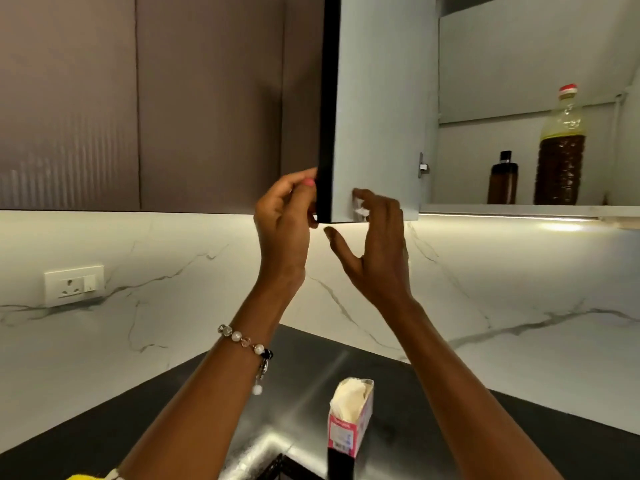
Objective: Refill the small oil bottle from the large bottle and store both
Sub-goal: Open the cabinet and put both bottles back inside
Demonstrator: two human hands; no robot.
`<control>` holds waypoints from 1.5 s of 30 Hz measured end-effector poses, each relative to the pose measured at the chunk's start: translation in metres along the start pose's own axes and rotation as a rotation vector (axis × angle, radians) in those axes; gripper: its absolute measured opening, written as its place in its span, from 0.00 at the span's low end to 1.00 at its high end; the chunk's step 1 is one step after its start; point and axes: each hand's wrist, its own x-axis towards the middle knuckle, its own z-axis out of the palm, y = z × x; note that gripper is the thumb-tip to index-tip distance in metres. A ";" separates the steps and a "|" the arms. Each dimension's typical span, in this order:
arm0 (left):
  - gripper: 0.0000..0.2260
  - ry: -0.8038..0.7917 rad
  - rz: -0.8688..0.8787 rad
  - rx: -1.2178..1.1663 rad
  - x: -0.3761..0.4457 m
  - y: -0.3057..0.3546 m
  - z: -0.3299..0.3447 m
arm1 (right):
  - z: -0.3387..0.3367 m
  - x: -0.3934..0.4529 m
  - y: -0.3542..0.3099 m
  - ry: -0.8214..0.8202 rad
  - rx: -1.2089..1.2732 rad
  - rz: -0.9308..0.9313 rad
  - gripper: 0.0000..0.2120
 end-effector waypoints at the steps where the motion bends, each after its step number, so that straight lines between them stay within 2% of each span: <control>1: 0.09 -0.066 0.017 -0.032 -0.004 0.004 0.006 | -0.010 0.001 0.002 0.034 -0.004 -0.006 0.28; 5: 0.10 -0.283 0.063 -0.146 -0.023 0.008 0.045 | -0.058 0.006 0.016 0.128 -0.091 -0.040 0.27; 10: 0.10 -0.425 0.121 -0.138 -0.049 -0.012 0.114 | -0.124 0.007 0.048 0.194 -0.156 -0.036 0.24; 12: 0.09 -0.429 0.125 -0.144 -0.058 -0.025 0.142 | -0.148 0.005 0.061 0.242 -0.153 -0.019 0.22; 15: 0.11 -0.422 0.190 -0.108 -0.075 -0.046 0.180 | -0.179 0.002 0.084 0.293 -0.049 0.137 0.21; 20: 0.17 -0.468 0.331 0.142 -0.097 -0.089 0.240 | -0.227 -0.002 0.140 0.362 0.112 0.393 0.16; 23: 0.22 -0.509 0.361 0.317 -0.105 -0.113 0.272 | -0.251 0.000 0.176 0.397 0.177 0.464 0.07; 28: 0.28 -0.522 0.528 0.602 -0.112 -0.153 0.322 | -0.282 0.008 0.245 0.392 0.276 0.622 0.10; 32: 0.29 -0.503 0.614 0.723 -0.114 -0.178 0.355 | -0.292 0.013 0.293 0.387 0.326 0.692 0.08; 37: 0.31 -0.495 0.590 0.793 -0.111 -0.207 0.380 | -0.293 0.016 0.338 0.389 0.295 0.754 0.06; 45: 0.31 -0.589 0.564 0.877 -0.089 -0.249 0.390 | -0.288 0.029 0.382 0.483 0.196 0.955 0.12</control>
